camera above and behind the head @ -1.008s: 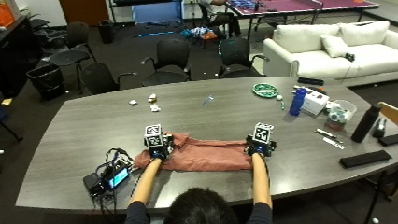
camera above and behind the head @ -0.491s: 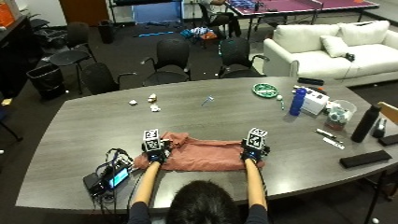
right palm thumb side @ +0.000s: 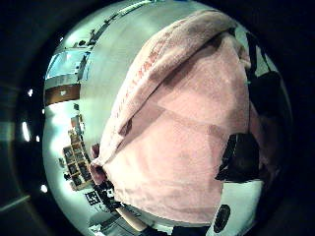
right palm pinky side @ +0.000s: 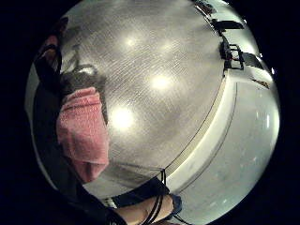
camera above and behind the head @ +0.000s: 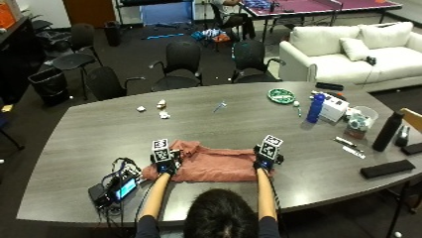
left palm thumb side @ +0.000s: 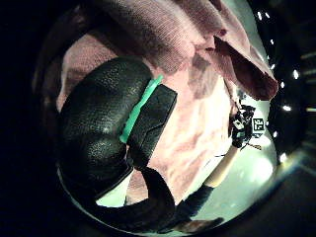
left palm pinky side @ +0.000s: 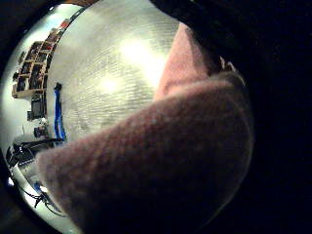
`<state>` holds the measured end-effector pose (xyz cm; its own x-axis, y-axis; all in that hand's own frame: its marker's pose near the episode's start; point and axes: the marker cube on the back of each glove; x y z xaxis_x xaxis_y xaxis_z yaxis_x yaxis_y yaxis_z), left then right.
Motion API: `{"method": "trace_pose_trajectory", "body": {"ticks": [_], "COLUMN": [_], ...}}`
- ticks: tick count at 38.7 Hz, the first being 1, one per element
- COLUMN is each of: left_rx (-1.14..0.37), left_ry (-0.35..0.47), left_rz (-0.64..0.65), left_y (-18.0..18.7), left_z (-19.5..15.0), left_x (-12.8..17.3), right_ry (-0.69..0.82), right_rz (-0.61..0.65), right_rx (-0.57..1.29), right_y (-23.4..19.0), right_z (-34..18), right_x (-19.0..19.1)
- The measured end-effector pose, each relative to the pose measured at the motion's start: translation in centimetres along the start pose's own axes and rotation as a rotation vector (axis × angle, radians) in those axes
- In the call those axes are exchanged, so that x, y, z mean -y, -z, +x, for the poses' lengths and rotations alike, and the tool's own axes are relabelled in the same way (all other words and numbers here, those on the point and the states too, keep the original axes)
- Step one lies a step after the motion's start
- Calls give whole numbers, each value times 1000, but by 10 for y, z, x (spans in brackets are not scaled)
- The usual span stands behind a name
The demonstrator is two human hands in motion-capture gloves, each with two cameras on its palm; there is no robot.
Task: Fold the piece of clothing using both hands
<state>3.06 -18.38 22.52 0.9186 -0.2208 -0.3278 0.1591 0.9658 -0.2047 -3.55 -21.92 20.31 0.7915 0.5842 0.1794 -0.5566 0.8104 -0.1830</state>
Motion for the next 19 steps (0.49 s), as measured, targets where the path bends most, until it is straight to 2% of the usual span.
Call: {"method": "trace_pose_trajectory", "body": {"ticks": [8, 15, 19], "left_rx": [-55, -55, -69], "left_ry": [59, 50, 52], "left_rz": [-188, -225, -267], "left_y": [2, 7, 8], "left_z": [1, 3, 1], "left_x": [-27, -37, -43], "right_ry": [-49, -154, -222], "right_rz": [-29, 20, 56], "right_rx": [-89, -196, -187], "right_y": [7, 26, 48], "right_z": [31, 80, 112], "right_x": [1, 7, 12]}}
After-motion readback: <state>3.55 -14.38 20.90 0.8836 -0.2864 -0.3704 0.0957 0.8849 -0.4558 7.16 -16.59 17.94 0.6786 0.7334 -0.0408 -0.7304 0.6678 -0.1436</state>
